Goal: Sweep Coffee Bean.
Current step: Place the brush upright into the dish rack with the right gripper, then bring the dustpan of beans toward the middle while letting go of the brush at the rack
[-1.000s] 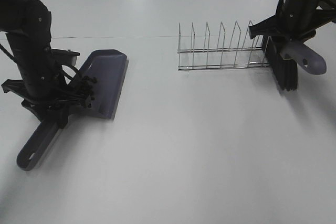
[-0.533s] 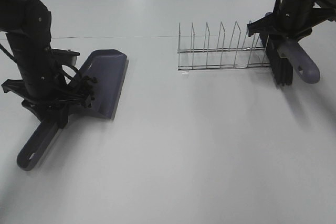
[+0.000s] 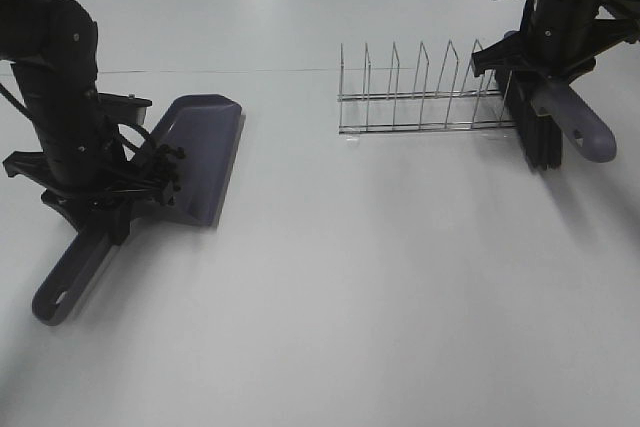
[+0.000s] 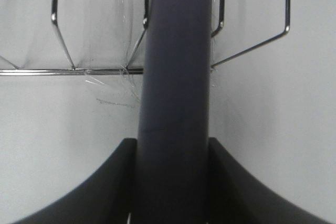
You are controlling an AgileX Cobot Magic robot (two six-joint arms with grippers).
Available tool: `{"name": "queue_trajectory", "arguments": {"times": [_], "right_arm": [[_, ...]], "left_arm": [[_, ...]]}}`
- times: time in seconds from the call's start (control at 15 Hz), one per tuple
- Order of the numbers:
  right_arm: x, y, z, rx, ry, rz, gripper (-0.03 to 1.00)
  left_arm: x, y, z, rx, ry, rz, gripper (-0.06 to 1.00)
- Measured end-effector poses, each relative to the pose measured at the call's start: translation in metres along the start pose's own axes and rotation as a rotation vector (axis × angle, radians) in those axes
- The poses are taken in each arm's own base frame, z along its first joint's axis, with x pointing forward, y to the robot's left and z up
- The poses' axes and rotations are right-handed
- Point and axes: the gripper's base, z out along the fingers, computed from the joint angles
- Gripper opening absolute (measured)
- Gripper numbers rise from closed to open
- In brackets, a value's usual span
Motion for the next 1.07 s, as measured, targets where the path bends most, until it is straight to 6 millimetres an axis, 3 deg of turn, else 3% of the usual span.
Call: {"name": "queue_trajectory", "arguments": {"times": [0.07, 0.2, 0.33, 0.6, 0.87, 1.07], "right_arm": [[0.0, 0.001, 0.0, -0.008, 0.004, -0.004, 0.38], [0.001, 0.004, -0.001, -0.041, 0.011, -0.014, 0.62], [-0.005, 0.004, -0.01, -0.058, -0.015, -0.005, 0.73], [-0.015, -0.005, -0.048, -0.068, -0.104, 0.016, 0.75], [-0.013, -0.03, -0.13, -0.065, -0.217, 0.038, 0.75], [0.0, -0.037, -0.171, -0.121, -0.212, 0.004, 0.75]], "left_arm": [[0.0, -0.001, 0.0, 0.01, 0.001, -0.007, 0.33], [0.0, -0.002, 0.0, 0.018, 0.002, -0.013, 0.33], [0.0, -0.003, 0.0, 0.028, 0.003, -0.02, 0.33], [-0.001, -0.006, 0.0, 0.065, -0.005, -0.047, 0.33], [-0.003, -0.009, 0.005, 0.101, -0.017, -0.097, 0.33], [-0.005, -0.009, 0.01, 0.1, -0.018, -0.126, 0.33]]}}
